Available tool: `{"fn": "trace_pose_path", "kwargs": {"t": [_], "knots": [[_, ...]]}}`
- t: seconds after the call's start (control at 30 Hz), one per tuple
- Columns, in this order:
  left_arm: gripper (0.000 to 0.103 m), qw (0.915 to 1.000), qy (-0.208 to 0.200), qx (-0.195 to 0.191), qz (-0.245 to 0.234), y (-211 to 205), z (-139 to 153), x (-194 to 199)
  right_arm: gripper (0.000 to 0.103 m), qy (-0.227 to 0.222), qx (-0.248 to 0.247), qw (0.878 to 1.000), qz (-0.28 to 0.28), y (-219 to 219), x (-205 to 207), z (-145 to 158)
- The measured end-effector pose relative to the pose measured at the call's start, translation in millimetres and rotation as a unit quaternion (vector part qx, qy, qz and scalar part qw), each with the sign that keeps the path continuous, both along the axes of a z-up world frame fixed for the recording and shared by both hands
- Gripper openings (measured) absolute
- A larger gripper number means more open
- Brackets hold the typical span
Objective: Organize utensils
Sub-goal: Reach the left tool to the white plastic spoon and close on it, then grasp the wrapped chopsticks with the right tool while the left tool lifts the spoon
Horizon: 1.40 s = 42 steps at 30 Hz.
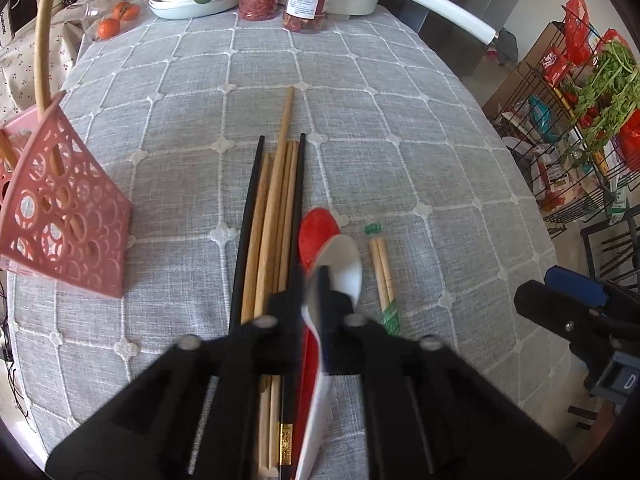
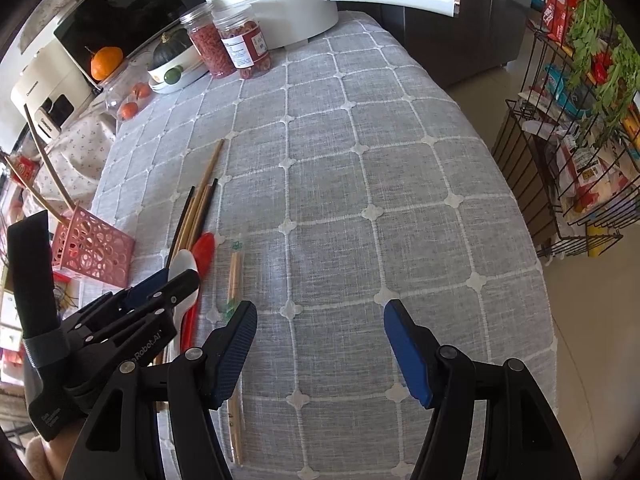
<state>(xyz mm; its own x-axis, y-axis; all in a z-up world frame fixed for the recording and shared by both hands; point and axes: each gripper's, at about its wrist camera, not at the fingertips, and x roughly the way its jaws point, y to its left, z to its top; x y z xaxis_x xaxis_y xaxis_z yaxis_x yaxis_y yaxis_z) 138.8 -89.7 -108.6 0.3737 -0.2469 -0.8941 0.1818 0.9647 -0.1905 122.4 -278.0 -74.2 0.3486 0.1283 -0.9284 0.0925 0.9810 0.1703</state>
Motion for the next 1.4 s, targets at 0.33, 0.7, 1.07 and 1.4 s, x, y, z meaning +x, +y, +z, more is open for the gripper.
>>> {"fn": "trace_pose_path", "kwargs": {"t": [0.33, 0.7, 1.07, 1.4], "knots": [[0.005, 0.9991, -0.009, -0.041, 0.004, 19, 11, -1, 0.067, 0.017, 0.011, 1.0, -0.001, 9, 4, -9], [0.036, 0.9985, 0.02, -0.051, 0.006, -1, -5, 3, 0.067, 0.02, 0.001, 1.0, -0.002, 7, 3, -11], [0.003, 0.9985, -0.031, -0.045, 0.003, 1, 13, -3, 0.067, 0.023, -0.002, 1.0, -0.003, 1, 3, -13], [0.003, 0.9896, -0.143, -0.012, -0.012, 39, 75, -32, 0.065, 0.035, 0.024, 0.999, 0.018, 26, 18, -26]]}}
